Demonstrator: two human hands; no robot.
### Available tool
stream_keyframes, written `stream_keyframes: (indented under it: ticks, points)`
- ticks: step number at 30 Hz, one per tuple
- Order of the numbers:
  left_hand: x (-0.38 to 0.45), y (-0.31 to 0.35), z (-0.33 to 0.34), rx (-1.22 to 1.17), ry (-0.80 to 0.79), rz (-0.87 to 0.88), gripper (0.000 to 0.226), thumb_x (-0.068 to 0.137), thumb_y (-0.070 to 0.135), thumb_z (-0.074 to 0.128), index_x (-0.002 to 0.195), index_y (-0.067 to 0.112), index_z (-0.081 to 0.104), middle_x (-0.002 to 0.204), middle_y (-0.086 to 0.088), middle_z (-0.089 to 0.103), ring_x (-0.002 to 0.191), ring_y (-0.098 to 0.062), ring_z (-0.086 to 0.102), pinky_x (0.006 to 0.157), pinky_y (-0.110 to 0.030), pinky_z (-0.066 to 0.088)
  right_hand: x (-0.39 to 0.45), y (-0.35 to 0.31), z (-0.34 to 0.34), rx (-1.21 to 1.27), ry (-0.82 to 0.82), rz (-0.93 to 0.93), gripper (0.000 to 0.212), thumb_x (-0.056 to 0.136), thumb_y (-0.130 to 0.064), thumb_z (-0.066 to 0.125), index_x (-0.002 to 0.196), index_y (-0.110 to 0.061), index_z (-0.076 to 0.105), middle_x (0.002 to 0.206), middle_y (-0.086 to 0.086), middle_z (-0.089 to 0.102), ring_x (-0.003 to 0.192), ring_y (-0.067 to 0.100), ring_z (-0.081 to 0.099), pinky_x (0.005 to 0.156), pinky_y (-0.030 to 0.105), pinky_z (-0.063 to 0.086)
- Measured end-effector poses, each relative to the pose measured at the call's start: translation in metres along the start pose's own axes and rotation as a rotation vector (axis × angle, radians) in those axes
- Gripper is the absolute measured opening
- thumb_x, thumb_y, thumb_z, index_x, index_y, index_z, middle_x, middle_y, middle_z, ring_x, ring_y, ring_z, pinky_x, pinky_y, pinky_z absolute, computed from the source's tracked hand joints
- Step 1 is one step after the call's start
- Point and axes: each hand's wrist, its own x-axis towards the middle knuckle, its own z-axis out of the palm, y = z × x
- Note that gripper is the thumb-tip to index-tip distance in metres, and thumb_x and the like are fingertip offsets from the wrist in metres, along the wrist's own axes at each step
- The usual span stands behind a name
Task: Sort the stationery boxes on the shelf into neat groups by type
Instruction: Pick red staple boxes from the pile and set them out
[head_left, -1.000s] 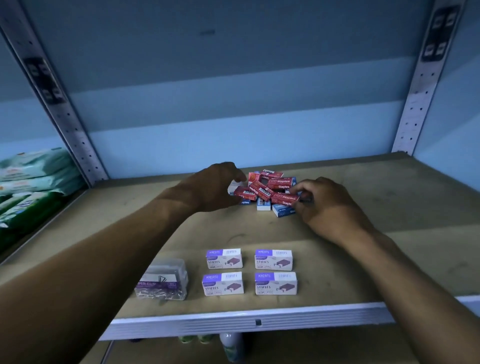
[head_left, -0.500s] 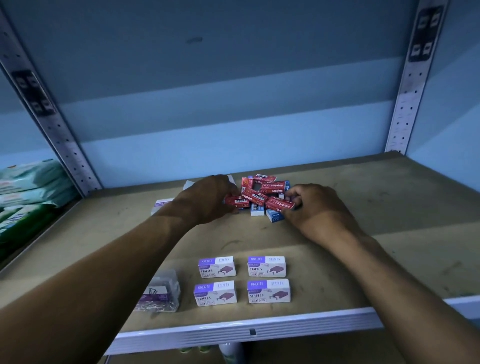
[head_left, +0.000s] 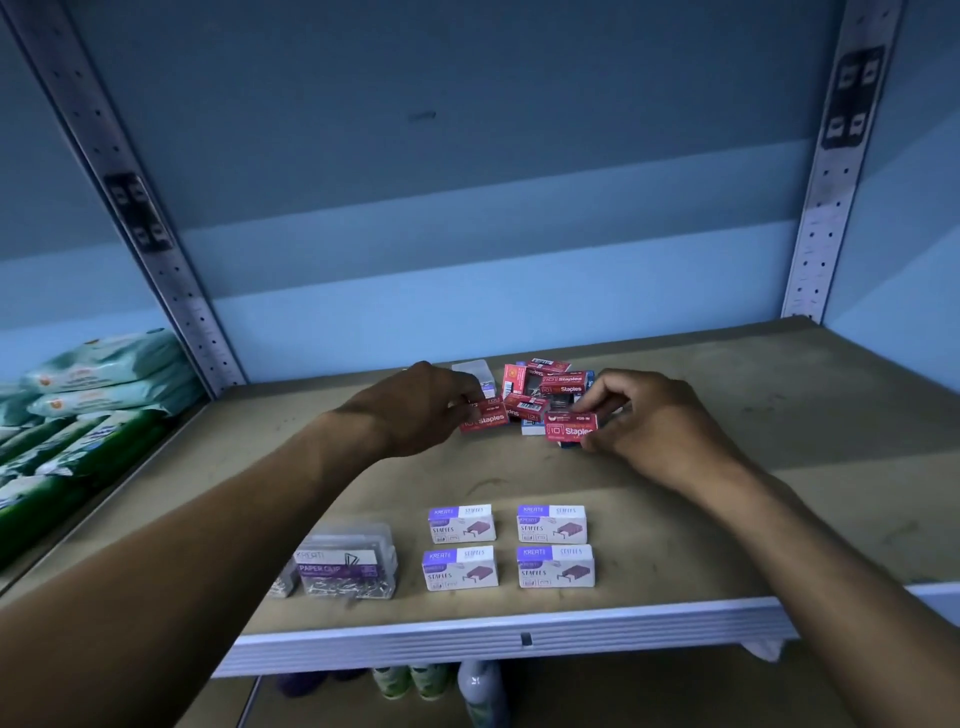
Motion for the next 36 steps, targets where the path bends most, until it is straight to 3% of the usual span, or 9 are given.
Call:
stream_keyframes:
  ticks: [4,10,13,17,21,27,30,33,36]
  points:
    - [-0.007,0.007,-0.005,-0.134,-0.086,-0.052,0.022,0.096,0.028,0.053,0.113,0.028,0.068,0.112,0.007,0.068,0.097,-0.014,0.064,0.088,-0.03,0.049,-0.004,-0.003,0.0,-0.015,-0.027,-0.013,0.022,0.07,-0.007,0.086,0.079,-0.026,0.078,0.078,-0.011,0.074,0.068,0.002,0.064,0.061,0.005,0.043]
    - [-0.021,0.019,-0.01,-0.124,-0.17,-0.037,0.022,0.096,0.032,0.054,0.113,0.03,0.069,0.104,0.015,0.059,0.098,-0.011,0.061,0.086,-0.026,0.048,-0.012,-0.006,0.0,-0.042,-0.09,-0.017,0.023,0.07,-0.005,0.085,0.075,-0.025,0.076,0.076,-0.007,0.075,0.073,0.007,0.07,0.069,0.019,0.054]
    - [-0.025,0.023,-0.006,-0.111,-0.185,-0.019,0.023,0.097,0.03,0.054,0.115,0.028,0.069,0.109,0.013,0.063,0.095,-0.006,0.056,0.082,-0.02,0.042,-0.015,-0.007,0.002,-0.068,-0.103,-0.026,0.024,0.07,-0.004,0.084,0.075,-0.026,0.076,0.077,-0.008,0.074,0.071,0.002,0.068,0.069,0.017,0.053]
    - [-0.028,0.025,0.0,-0.094,-0.207,0.006,0.024,0.096,0.029,0.055,0.115,0.027,0.069,0.116,0.009,0.067,0.09,-0.004,0.053,0.084,-0.019,0.044,-0.018,-0.007,-0.001,-0.058,-0.131,-0.005,0.03,0.07,-0.003,0.083,0.084,-0.029,0.075,0.076,-0.006,0.075,0.069,0.002,0.068,0.067,0.016,0.052]
    - [-0.028,0.024,-0.003,-0.13,-0.188,0.029,0.021,0.091,0.027,0.063,0.111,0.027,0.071,0.106,0.012,0.069,0.088,-0.003,0.059,0.088,-0.026,0.052,-0.019,-0.009,-0.003,-0.049,-0.138,-0.014,0.034,0.07,-0.013,0.087,0.095,-0.032,0.075,0.081,-0.009,0.073,0.068,-0.001,0.067,0.074,0.018,0.054]
    - [-0.024,0.033,-0.003,-0.176,-0.166,0.063,0.026,0.087,0.02,0.07,0.112,0.023,0.071,0.105,0.01,0.069,0.087,-0.012,0.068,0.084,-0.026,0.054,-0.016,-0.012,0.004,-0.073,-0.15,-0.076,0.03,0.078,-0.013,0.081,0.105,-0.024,0.078,0.093,-0.007,0.075,0.078,-0.004,0.068,0.08,0.012,0.052]
    - [-0.021,0.035,-0.002,-0.132,-0.162,0.078,0.026,0.087,0.016,0.069,0.113,0.02,0.072,0.109,0.005,0.071,0.084,-0.009,0.064,0.084,-0.026,0.054,-0.016,-0.01,0.009,-0.154,-0.159,-0.1,0.028,0.081,-0.012,0.078,0.107,-0.023,0.078,0.097,-0.007,0.076,0.076,-0.009,0.063,0.076,0.005,0.048]
    - [-0.021,0.037,-0.003,-0.077,-0.122,0.079,0.024,0.088,0.015,0.068,0.111,0.019,0.073,0.109,0.004,0.071,0.08,-0.001,0.055,0.077,-0.014,0.049,-0.016,-0.011,0.01,-0.214,-0.155,-0.125,0.027,0.083,-0.008,0.072,0.102,-0.025,0.08,0.096,-0.01,0.077,0.068,-0.015,0.056,0.066,-0.002,0.04]
    - [-0.02,0.043,-0.005,-0.071,-0.076,0.08,0.023,0.088,0.015,0.068,0.109,0.02,0.073,0.108,0.004,0.072,0.072,0.003,0.053,0.069,-0.006,0.041,-0.019,-0.01,0.003,-0.224,-0.128,-0.127,0.028,0.083,-0.009,0.072,0.1,-0.029,0.081,0.095,-0.013,0.077,0.068,-0.015,0.056,0.065,-0.001,0.039]
